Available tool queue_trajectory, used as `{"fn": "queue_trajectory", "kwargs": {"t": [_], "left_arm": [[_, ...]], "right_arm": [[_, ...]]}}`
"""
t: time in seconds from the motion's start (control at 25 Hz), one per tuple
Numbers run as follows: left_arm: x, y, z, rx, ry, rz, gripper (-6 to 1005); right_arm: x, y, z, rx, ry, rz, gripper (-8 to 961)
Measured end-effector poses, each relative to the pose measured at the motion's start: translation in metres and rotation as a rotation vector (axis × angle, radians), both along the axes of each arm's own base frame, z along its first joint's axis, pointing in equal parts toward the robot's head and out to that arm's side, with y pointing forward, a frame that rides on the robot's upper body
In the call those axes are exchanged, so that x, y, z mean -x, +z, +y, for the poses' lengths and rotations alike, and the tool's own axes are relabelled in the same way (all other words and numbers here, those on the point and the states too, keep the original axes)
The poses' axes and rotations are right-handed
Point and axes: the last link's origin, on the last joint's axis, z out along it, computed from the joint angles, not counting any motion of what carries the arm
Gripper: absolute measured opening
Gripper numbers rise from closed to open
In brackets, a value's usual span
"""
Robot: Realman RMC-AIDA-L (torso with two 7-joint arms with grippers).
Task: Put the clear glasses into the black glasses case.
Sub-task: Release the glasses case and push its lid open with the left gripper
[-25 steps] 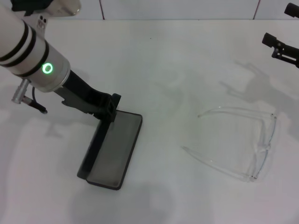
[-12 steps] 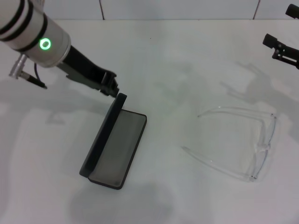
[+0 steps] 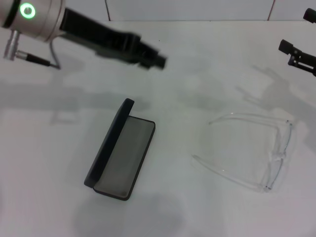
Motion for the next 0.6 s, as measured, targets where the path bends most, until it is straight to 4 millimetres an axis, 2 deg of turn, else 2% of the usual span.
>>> {"fn": "queue_trajectory", "kwargs": {"t": [0.16, 0.24, 0.44, 0.6], "left_arm": [[-0.006, 0.014, 0.000, -0.002, -0.131, -0.375, 374], [-0.003, 0.026, 0.001, -0.054, -0.199, -0.569, 374], [0.016, 0.066, -0.015, -0.345, -0.452, -0.987, 374], [0.045, 0.075, -0.035, -0.640, -0.459, -1.205, 370]], "right_arm": [[-0.002, -0.002, -0.001, -0.010, -0.008, -0.004, 841], [-0.003, -0.002, -0.003, -0.016, -0.015, 0.005, 841], [-0.004, -0.003, -0.005, -0.021, -0.026, 0.025, 841], [-0.001, -0.005, -0.003, -0.005, -0.032, 0.046, 842]]}}
